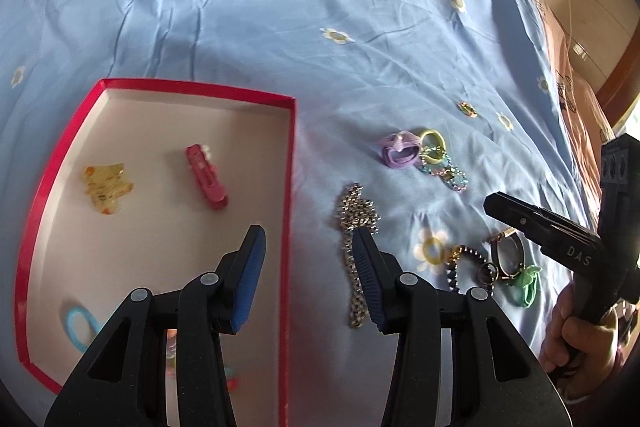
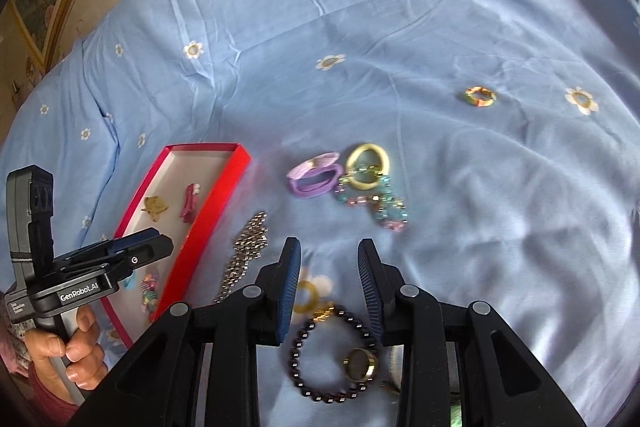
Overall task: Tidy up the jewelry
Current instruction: 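Grasp the purple bow hair tie with the left gripper while the right grasps the crystal bead bracelet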
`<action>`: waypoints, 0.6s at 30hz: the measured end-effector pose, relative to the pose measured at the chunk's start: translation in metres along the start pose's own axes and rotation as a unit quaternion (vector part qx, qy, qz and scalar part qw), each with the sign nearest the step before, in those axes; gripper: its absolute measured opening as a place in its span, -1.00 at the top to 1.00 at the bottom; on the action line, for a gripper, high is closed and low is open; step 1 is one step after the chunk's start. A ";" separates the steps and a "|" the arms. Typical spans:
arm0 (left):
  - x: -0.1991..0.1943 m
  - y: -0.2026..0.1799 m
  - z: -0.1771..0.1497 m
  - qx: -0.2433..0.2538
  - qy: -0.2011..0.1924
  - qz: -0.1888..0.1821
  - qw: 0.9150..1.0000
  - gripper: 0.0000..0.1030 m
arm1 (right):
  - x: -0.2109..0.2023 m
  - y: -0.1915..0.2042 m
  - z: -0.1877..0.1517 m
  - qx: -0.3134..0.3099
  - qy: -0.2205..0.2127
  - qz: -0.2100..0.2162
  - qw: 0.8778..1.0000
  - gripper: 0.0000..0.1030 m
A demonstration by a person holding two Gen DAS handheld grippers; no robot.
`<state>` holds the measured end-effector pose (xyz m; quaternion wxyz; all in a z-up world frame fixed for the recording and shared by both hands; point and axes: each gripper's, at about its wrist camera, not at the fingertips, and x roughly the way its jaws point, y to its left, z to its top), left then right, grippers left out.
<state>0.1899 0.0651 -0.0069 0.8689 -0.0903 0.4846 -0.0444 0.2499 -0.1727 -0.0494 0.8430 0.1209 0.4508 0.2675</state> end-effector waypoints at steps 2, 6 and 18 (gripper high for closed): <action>0.002 -0.005 0.002 0.005 0.001 -0.001 1.000 0.15 | 0.000 -0.004 0.000 0.002 0.000 -0.001 1.000 0.37; 0.006 -0.012 0.007 0.010 0.001 -0.001 1.000 0.15 | 0.001 -0.010 0.001 0.003 0.002 -0.003 1.000 0.37; 0.033 -0.040 0.034 0.037 0.009 -0.017 0.999 0.11 | 0.020 -0.024 0.012 -0.014 0.025 -0.022 0.999 0.37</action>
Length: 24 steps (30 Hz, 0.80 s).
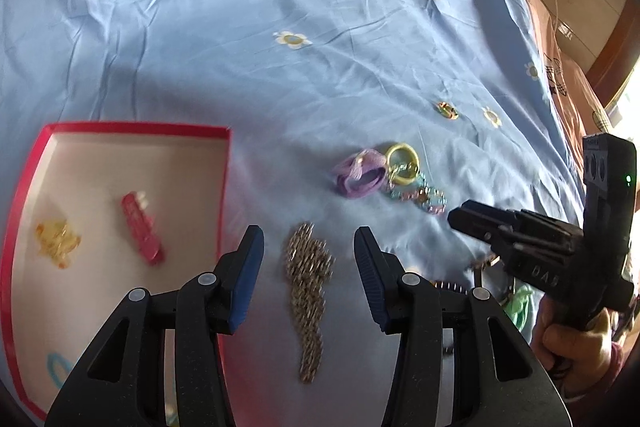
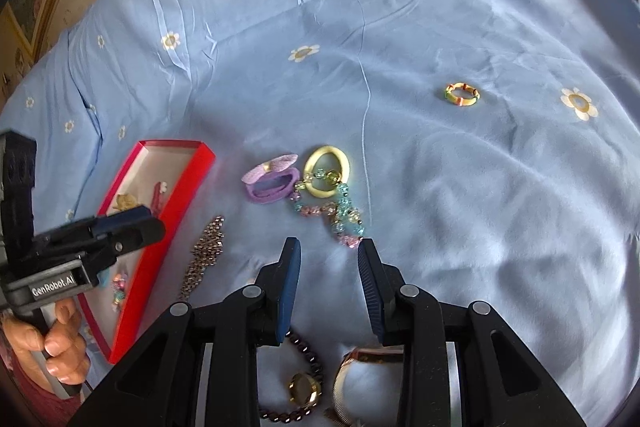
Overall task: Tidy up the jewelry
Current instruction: 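Grasp the purple bow hair tie with the left gripper while the right grasps the crystal bead bracelet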
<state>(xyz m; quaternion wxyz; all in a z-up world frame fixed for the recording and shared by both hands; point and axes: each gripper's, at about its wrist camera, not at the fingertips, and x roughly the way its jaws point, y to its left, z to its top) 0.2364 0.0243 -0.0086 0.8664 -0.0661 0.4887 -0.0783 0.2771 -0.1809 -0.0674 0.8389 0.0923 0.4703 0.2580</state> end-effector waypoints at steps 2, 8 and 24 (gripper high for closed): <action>0.007 -0.004 0.006 0.007 0.003 -0.001 1.000 0.11 | 0.003 -0.002 0.002 -0.002 0.002 -0.002 1.000 0.37; 0.039 -0.019 0.024 0.035 0.023 0.006 0.999 0.11 | 0.010 -0.006 0.007 -0.004 0.010 -0.005 1.000 0.37; 0.079 -0.035 0.031 0.067 0.051 -0.006 0.996 0.74 | 0.031 -0.006 0.009 -0.021 0.027 -0.017 0.999 0.51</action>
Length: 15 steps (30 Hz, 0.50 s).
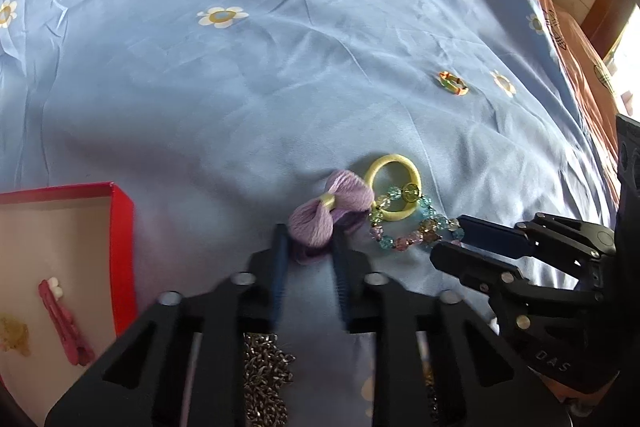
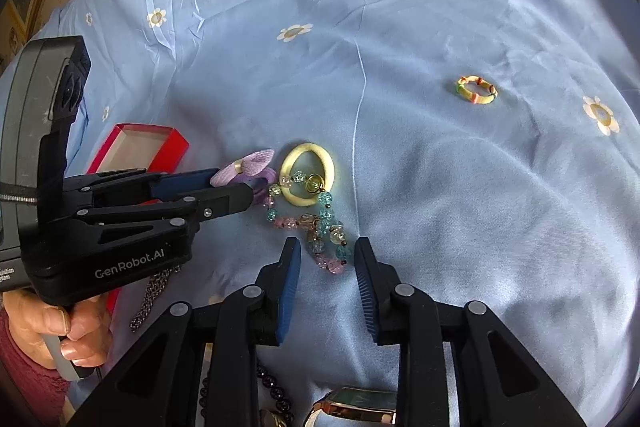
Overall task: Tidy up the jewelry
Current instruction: 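Grasp the purple bow hair tie with the left gripper while the right grasps the crystal bead bracelet, then carry both items into the red box and open both grippers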
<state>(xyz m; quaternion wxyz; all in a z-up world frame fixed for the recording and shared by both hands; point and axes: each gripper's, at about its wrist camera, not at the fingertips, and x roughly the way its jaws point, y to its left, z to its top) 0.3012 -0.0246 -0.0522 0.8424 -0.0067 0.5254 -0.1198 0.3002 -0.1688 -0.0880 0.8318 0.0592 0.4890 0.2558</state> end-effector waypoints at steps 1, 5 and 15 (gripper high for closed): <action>-0.001 -0.001 -0.001 0.003 -0.001 0.002 1.000 0.79 | 0.000 0.001 0.000 -0.002 0.000 -0.003 1.000 0.56; -0.005 -0.001 -0.004 0.001 -0.005 0.001 1.000 0.87 | -0.001 0.002 -0.001 -0.002 0.000 -0.007 1.000 0.86; -0.045 0.011 -0.026 -0.040 -0.037 -0.020 0.998 0.89 | -0.029 0.012 -0.007 0.003 -0.035 0.008 0.999 0.86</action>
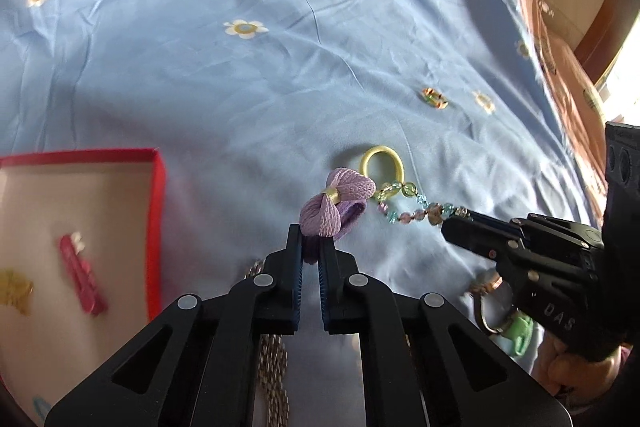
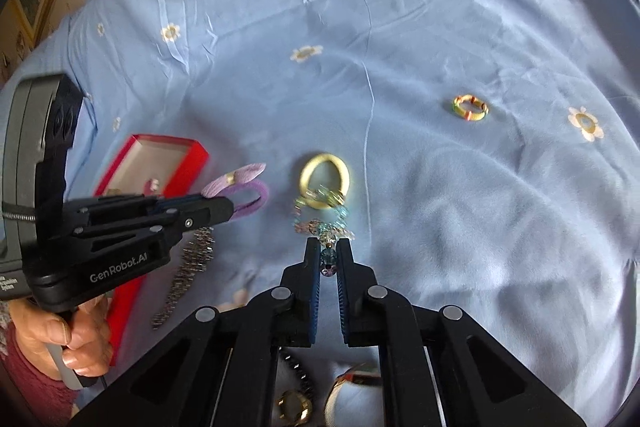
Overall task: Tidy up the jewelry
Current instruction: 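Carry both items into the red box and open both grippers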
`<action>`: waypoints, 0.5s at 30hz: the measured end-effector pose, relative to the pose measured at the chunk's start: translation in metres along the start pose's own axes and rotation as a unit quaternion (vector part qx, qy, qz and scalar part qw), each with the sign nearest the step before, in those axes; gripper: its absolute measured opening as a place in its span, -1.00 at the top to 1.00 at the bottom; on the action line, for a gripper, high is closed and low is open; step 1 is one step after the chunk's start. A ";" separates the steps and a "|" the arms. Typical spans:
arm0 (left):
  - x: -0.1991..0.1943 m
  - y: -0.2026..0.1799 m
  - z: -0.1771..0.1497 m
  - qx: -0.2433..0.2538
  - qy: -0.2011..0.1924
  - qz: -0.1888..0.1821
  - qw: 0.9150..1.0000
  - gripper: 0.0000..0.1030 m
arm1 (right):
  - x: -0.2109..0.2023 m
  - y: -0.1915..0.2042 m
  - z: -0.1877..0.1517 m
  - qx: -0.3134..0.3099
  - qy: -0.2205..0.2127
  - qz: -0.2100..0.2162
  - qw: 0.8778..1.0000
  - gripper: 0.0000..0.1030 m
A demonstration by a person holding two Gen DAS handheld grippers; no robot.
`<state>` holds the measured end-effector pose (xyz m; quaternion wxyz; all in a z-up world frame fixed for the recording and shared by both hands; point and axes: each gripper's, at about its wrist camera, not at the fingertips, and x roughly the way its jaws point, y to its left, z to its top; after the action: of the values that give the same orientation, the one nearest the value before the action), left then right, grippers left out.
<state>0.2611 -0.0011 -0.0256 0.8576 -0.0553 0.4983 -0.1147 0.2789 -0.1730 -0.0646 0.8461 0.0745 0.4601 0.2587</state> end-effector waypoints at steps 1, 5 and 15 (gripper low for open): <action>-0.004 0.001 -0.002 -0.005 -0.003 -0.002 1.000 0.89 | -0.004 0.001 0.000 0.001 -0.005 0.002 1.000 0.86; -0.021 0.007 -0.013 -0.021 -0.013 -0.011 1.000 0.89 | -0.019 0.006 0.001 0.003 -0.020 0.011 1.000 0.86; -0.064 0.026 -0.042 -0.055 -0.038 -0.010 0.998 0.89 | -0.041 0.031 -0.003 -0.005 -0.040 0.037 0.999 0.86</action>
<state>0.1979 0.0408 0.0022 0.8704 -0.1113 0.4705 -0.0934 0.2472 -0.1678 -0.0244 0.8540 0.0973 0.4218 0.2886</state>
